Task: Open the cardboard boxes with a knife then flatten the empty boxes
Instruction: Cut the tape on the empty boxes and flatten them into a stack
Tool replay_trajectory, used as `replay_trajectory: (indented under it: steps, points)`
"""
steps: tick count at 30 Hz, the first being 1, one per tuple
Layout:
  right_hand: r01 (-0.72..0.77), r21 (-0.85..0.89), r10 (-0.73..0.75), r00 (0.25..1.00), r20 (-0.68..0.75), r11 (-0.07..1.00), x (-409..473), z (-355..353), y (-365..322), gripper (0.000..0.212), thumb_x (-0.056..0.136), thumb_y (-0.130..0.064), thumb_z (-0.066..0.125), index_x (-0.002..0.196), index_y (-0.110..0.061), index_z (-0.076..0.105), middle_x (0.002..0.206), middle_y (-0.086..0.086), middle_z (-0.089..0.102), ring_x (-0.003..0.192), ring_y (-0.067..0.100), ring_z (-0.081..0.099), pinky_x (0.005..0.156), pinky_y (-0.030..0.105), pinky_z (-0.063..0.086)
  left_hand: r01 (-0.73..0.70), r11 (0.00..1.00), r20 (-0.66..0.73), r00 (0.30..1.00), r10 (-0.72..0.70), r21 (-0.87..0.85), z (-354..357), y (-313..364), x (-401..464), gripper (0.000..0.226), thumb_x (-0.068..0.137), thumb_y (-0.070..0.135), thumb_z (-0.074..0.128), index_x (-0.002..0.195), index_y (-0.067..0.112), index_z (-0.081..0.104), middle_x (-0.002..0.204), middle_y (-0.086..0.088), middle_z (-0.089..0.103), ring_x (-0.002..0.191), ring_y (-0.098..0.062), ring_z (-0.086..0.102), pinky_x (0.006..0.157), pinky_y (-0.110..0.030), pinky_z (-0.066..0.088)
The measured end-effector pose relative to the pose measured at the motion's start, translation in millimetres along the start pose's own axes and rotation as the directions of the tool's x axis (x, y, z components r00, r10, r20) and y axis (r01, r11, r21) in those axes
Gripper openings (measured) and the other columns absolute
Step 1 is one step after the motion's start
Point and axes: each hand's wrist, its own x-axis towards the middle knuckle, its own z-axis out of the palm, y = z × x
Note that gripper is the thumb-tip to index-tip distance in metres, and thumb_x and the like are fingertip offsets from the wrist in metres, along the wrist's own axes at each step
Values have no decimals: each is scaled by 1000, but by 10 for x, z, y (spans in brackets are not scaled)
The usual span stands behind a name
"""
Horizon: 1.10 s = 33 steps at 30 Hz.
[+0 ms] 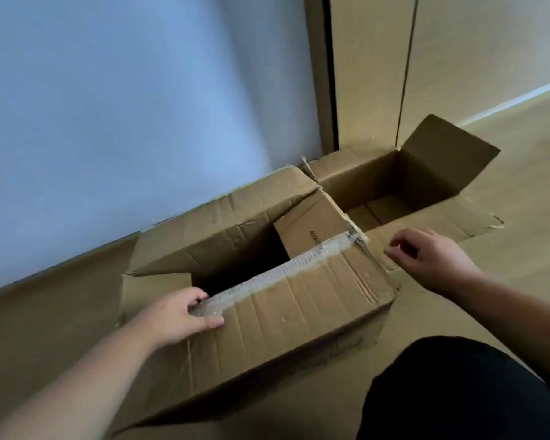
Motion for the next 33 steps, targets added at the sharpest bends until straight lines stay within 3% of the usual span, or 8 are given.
replay_trajectory:
  steps: [2, 6, 12, 15, 18, 25, 27, 33]
  points:
    - [118, -4, -116, 986, 122, 993, 163, -107, -493, 31, 87, -49, 65, 114, -36, 57, 106, -15, 56, 97, 5, 55, 80, 25, 49, -12, 1000, -20, 1000, 12, 15, -53, -193, -12, 56, 63, 73, 74, 102, 35, 61, 101, 9, 64, 88, -4, 59, 74, -28, 48]
    - [304, -204, -234, 922, 310, 931, 346, -80, -1188, 68, 80, -60, 67, 140, -36, 45, 135, -9, 49, 130, 15, 42, 110, 42, 38, -103, 993, -117, 987, 109, 54, -153, -264, -106, 50, 67, 66, 77, 87, 25, 57, 82, 10, 57, 79, -12, 55, 58, -30, 37]
    - [438, -598, -215, 887, 409, 671, 248, -74, -1622, 53, 88, -74, 41, 128, -41, 54, 123, -14, 60, 130, 12, 45, 120, 47, 12, -233, 969, -159, 957, 243, 83, -220, -378, -310, 39, 88, 69, 49, 89, 30, 54, 86, 9, 58, 81, -11, 56, 68, -34, 48]
    - [454, -563, -233, 877, 421, 690, 154, -146, -1774, 45, 92, -69, 39, 118, -38, 60, 106, -15, 66, 113, 9, 56, 114, 43, 28, -260, 964, -218, 939, 265, 50, -263, -401, -397, 32, 97, 55, 46, 88, 28, 59, 88, 6, 62, 84, -14, 59, 75, -36, 52]
    - [417, -429, -219, 872, 437, 802, 108, -163, -1936, 29, 99, -50, 47, 107, -31, 66, 94, -10, 67, 92, 8, 60, 91, 36, 49, -293, 949, -202, 928, 312, 121, -331, -407, -433, 24, 93, 53, 56, 80, 33, 55, 84, 11, 61, 81, -12, 59, 73, -35, 51]
    - [352, -379, -147, 868, 474, 856, 273, 5, -1849, 17, 100, -36, 52, 91, -28, 64, 88, -5, 64, 85, 12, 59, 79, 32, 48, -235, 970, -151, 963, 223, -65, -432, -818, -434, 37, 95, 54, 53, 76, 24, 65, 76, 7, 62, 73, -7, 58, 61, -28, 43]
    - [343, -374, -133, 864, 486, 862, 342, 110, -1774, 19, 100, -39, 50, 90, -29, 63, 88, -5, 64, 85, 10, 58, 80, 33, 49, -190, 965, -158, 974, 162, -180, -417, -1059, -321, 47, 98, 55, 43, 81, 20, 69, 82, 4, 68, 80, -11, 63, 71, -31, 49]
    - [393, -353, -103, 779, 619, 849, 554, 423, -1763, 23, 96, -55, 49, 85, -38, 57, 86, -8, 62, 83, 8, 58, 69, 28, 44, -294, 943, -64, 949, 307, 158, -536, -1227, 298, 15, 97, 45, 54, 89, 36, 63, 91, 22, 61, 89, -3, 59, 78, -28, 49]
